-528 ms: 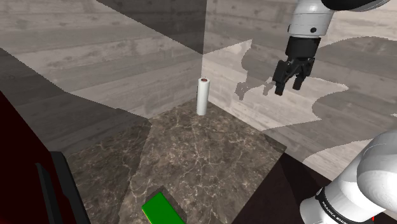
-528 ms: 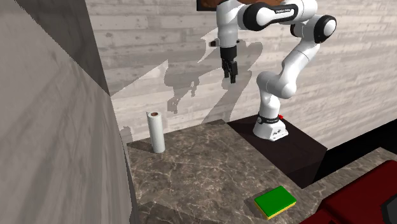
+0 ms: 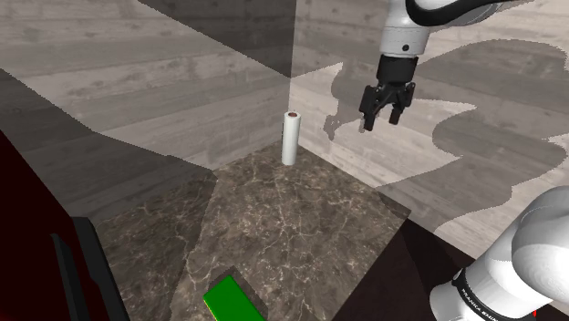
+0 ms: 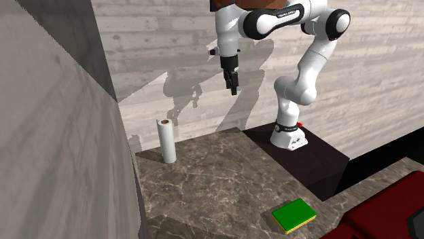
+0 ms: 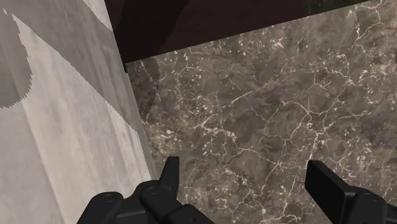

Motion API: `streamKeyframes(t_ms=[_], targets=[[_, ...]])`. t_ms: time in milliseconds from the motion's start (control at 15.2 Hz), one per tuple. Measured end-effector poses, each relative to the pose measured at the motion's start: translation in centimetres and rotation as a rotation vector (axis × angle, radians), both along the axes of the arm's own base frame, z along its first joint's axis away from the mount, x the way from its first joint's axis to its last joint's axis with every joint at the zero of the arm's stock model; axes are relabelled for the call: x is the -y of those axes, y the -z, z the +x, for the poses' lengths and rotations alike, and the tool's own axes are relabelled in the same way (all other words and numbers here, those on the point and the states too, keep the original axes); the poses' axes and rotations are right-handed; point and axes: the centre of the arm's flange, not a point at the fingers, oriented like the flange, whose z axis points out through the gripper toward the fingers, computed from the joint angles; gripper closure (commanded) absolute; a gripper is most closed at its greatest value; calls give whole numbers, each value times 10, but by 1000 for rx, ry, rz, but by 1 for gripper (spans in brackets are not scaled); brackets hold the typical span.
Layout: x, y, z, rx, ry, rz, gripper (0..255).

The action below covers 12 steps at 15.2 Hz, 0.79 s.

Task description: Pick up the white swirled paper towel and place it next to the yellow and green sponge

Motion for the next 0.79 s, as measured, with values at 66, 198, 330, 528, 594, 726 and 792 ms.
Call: streamKeyframes(t_ms=[66,198,330,528,594,726,792], targets=[[-2,3,12,3,1,1,0],[-3,15,39,9,3,2,0],[-4,21,63,15,5,3,0],[-4,30,100,24,9,5,0],[-5,31,114,27,10,5,0],[-7,38,139,33,12,6,0],[-6,41,152,36,13,6,0]])
